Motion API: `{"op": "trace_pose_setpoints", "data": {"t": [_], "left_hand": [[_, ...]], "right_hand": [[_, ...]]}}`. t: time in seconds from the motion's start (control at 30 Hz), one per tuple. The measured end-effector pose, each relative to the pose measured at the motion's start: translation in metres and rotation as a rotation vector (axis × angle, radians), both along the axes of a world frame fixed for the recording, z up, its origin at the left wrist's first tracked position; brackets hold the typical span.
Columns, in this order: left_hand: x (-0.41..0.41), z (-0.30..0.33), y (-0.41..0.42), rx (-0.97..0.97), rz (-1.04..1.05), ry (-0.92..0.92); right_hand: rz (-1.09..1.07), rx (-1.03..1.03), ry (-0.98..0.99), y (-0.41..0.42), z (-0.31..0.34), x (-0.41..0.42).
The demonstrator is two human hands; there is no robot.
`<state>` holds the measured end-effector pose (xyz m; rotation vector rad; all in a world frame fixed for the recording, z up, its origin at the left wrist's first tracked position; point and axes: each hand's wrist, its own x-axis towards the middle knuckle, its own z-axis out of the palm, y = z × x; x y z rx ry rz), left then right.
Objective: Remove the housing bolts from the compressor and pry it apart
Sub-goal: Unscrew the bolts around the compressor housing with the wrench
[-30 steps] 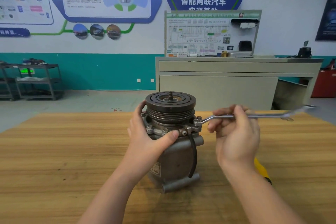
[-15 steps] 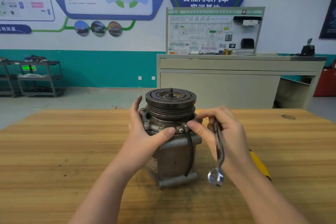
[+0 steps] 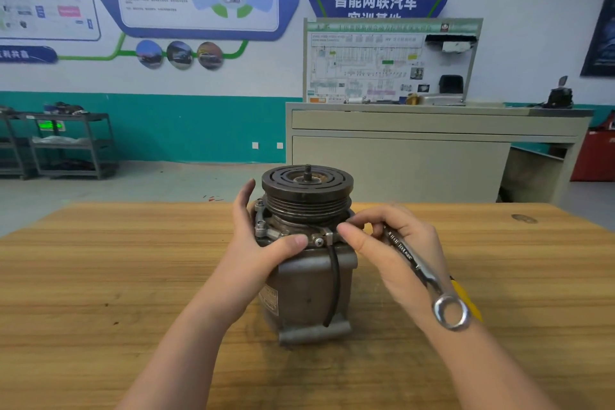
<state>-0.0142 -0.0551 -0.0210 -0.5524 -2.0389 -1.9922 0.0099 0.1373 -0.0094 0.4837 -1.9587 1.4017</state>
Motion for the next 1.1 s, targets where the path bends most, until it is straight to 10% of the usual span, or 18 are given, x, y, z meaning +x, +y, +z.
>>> {"op": "trace_pose_setpoints", "data": {"t": [1.1], "left_hand": [[-0.01, -0.011, 0.003, 0.118, -0.001, 0.027]], "right_hand": [[0.077, -0.074, 0.003, -0.008, -0.001, 0.008]]}}
